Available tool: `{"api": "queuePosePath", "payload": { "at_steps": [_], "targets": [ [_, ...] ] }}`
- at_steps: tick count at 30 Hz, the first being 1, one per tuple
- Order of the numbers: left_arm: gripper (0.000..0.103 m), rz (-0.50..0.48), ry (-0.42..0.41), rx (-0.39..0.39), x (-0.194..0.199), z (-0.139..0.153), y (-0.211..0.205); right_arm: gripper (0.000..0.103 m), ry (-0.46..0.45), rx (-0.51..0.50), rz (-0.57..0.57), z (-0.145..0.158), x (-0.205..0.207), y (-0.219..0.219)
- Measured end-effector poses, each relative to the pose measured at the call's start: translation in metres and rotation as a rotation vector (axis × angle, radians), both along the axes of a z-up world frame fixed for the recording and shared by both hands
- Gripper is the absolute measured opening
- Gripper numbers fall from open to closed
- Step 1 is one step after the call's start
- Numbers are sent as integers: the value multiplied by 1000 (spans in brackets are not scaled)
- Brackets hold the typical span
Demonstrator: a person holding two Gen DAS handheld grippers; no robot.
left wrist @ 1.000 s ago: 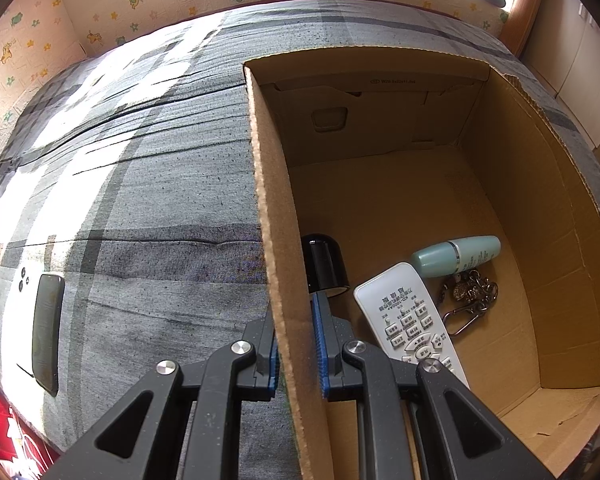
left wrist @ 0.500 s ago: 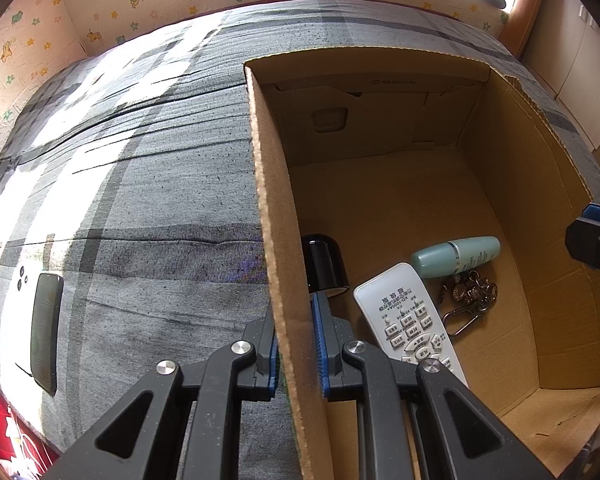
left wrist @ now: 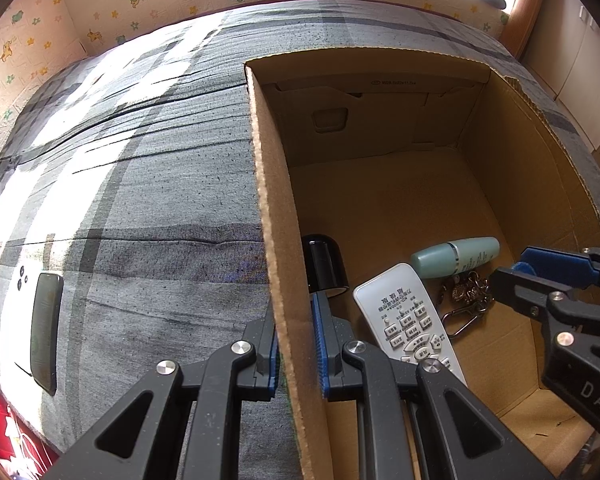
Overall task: Organize rigid objects
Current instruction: 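Carry the blue key fob into the box with the right tool and release it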
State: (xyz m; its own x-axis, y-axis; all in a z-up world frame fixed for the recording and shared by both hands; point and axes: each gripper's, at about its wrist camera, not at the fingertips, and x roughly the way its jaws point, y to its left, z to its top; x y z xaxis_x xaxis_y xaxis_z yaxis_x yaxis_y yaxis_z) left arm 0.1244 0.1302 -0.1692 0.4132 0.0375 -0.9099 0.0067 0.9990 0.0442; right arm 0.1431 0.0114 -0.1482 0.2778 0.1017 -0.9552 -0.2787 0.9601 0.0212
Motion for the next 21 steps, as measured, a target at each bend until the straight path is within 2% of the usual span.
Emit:
{"api": "queuePosePath", "payload": {
  "at_steps": [10, 17, 20, 21],
  "targets": [
    [15, 0, 0, 0, 0, 0, 0, 34, 57, -32, 3, -26, 11, 6],
    [15, 0, 1, -2, 0, 1, 0, 35, 62, -24, 5, -27, 15, 11],
    [15, -1, -1, 1, -1, 1, 0, 48, 63, -18, 3, -26, 14, 8],
    [15, -1, -2, 2, -1, 1, 0, 49, 60, -14, 2, -25, 13, 8]
  ]
}}
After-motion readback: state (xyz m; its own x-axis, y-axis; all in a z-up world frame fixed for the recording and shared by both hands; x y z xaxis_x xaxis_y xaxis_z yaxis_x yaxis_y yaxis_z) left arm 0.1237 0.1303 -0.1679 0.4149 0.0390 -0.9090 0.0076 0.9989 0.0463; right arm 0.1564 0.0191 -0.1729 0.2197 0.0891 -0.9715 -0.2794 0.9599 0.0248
